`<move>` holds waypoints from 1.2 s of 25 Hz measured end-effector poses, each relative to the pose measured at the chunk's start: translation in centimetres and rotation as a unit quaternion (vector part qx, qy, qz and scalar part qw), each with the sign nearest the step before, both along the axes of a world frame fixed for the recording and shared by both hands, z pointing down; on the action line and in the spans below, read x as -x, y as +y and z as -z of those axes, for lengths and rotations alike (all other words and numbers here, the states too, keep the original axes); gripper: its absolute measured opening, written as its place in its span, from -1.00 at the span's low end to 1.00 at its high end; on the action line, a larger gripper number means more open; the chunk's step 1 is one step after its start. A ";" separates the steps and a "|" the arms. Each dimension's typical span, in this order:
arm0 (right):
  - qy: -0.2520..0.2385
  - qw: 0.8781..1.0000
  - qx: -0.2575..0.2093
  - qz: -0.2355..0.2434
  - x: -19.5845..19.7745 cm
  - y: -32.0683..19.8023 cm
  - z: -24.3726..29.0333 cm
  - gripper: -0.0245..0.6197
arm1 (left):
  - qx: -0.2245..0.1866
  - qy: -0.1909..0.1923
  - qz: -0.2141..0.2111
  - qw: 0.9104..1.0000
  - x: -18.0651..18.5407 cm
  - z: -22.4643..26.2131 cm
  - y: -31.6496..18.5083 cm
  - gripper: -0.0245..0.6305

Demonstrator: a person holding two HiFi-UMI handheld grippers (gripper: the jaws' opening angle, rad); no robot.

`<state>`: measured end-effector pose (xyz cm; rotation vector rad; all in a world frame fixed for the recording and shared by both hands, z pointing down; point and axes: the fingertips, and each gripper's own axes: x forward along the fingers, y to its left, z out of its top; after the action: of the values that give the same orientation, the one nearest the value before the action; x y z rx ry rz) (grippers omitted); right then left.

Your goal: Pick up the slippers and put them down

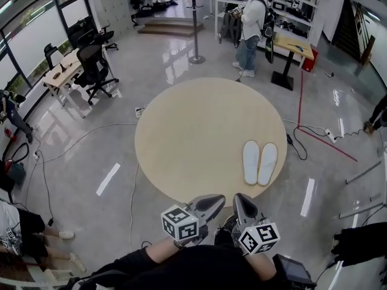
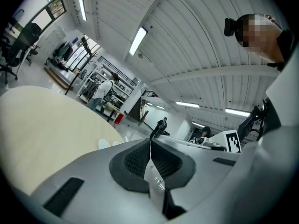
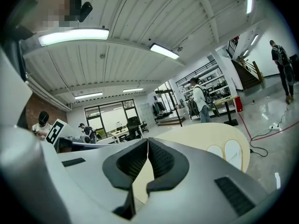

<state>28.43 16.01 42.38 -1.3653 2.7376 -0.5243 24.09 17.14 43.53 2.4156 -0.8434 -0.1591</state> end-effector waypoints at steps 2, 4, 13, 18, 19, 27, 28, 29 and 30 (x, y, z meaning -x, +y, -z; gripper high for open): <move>0.001 1.000 0.003 -0.002 0.5 2.5 -0.2 -0.86 | 0.001 0.002 -0.003 1.000 0.4 -0.1 2.5 -0.85; 0.006 1.000 0.002 -0.003 1.2 4.8 -0.1 -0.86 | 0.001 0.002 -0.006 1.000 1.0 -0.2 4.8 -0.85; 0.022 1.000 0.001 -0.012 0.8 10.1 1.0 -0.87 | 0.010 0.007 -0.001 1.000 0.7 0.5 9.4 -0.85; 0.013 1.000 -0.006 0.000 -1.2 11.1 1.7 -0.87 | -0.004 -0.004 0.017 1.000 -1.1 1.4 10.2 -0.85; 0.011 1.000 -0.007 0.005 -1.6 11.2 1.8 -0.87 | -0.005 -0.006 0.023 1.000 -1.5 1.5 10.3 -0.85; 0.007 0.999 -0.016 0.034 -6.9 11.7 2.3 -0.87 | 0.001 -0.011 0.061 0.998 -6.5 1.5 11.1 -0.85; 0.004 0.999 -0.013 0.035 -7.8 11.8 2.2 -0.87 | 0.000 -0.013 0.063 0.998 -7.3 1.6 11.2 -0.85; 0.002 0.999 -0.010 0.036 -8.6 11.9 2.2 -0.87 | 0.000 -0.015 0.065 0.998 -8.1 1.7 11.4 -0.85; 0.001 0.999 -0.007 0.037 -9.4 11.9 2.2 -0.87 | -0.001 -0.017 0.067 0.998 -8.8 1.8 11.5 -0.85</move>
<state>37.83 27.95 40.21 -1.2674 2.7960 -0.5061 32.90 28.67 41.73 2.3697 -1.0215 -0.1692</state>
